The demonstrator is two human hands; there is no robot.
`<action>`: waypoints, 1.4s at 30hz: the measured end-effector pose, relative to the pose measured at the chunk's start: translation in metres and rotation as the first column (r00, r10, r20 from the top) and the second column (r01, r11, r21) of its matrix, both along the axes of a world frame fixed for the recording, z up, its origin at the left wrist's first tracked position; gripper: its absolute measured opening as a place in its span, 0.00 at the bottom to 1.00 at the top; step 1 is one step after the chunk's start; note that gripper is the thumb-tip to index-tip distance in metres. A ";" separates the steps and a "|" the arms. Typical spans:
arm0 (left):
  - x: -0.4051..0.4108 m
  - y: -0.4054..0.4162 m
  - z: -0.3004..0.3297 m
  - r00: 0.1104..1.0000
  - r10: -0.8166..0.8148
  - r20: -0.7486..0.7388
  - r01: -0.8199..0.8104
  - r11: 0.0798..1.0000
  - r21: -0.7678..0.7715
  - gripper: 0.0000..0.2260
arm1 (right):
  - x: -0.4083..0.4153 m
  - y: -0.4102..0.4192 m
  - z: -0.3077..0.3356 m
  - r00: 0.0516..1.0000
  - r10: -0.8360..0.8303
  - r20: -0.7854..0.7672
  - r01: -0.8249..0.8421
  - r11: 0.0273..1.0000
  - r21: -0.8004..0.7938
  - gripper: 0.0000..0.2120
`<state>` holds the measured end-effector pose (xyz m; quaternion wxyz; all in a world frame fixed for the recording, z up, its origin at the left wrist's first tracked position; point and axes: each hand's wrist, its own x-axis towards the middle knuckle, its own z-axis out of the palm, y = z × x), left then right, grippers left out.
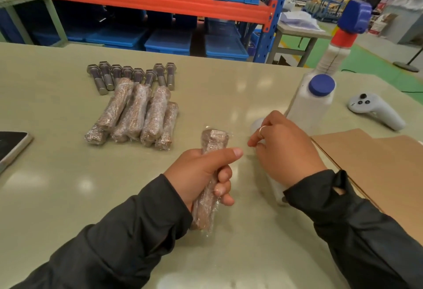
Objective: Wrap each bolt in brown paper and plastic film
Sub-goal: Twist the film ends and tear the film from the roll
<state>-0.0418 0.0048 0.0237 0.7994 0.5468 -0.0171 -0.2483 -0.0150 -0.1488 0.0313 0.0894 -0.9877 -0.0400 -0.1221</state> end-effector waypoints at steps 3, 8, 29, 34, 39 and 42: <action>0.001 0.000 -0.001 0.999 0.021 -0.037 -0.022 0.999 -0.030 0.14 | 0.005 0.011 0.010 0.986 -0.082 -0.148 0.055 0.983 -0.175 0.06; 0.000 0.004 -0.001 0.995 -0.064 -0.070 0.064 0.998 -0.012 0.16 | -0.002 0.019 0.041 0.897 0.119 -0.426 -0.229 0.949 -0.217 0.13; -0.001 0.007 0.002 0.926 -0.268 0.266 0.098 0.851 0.516 0.10 | -0.003 0.024 0.042 0.959 0.254 0.123 -0.279 0.920 0.275 0.27; -0.002 0.013 -0.002 0.958 -0.234 0.164 0.171 0.929 0.328 0.12 | -0.005 0.020 0.037 0.933 0.351 0.077 -0.356 0.871 0.340 0.29; -0.003 0.017 0.009 0.895 -0.443 -0.041 0.435 0.891 -0.132 0.09 | -0.013 0.021 0.035 0.806 0.517 0.289 -0.590 0.741 0.320 0.22; -0.009 0.009 0.007 0.924 -0.368 0.108 0.347 0.922 0.169 0.08 | -0.014 0.023 0.030 0.830 0.450 0.328 -0.538 0.801 0.264 0.26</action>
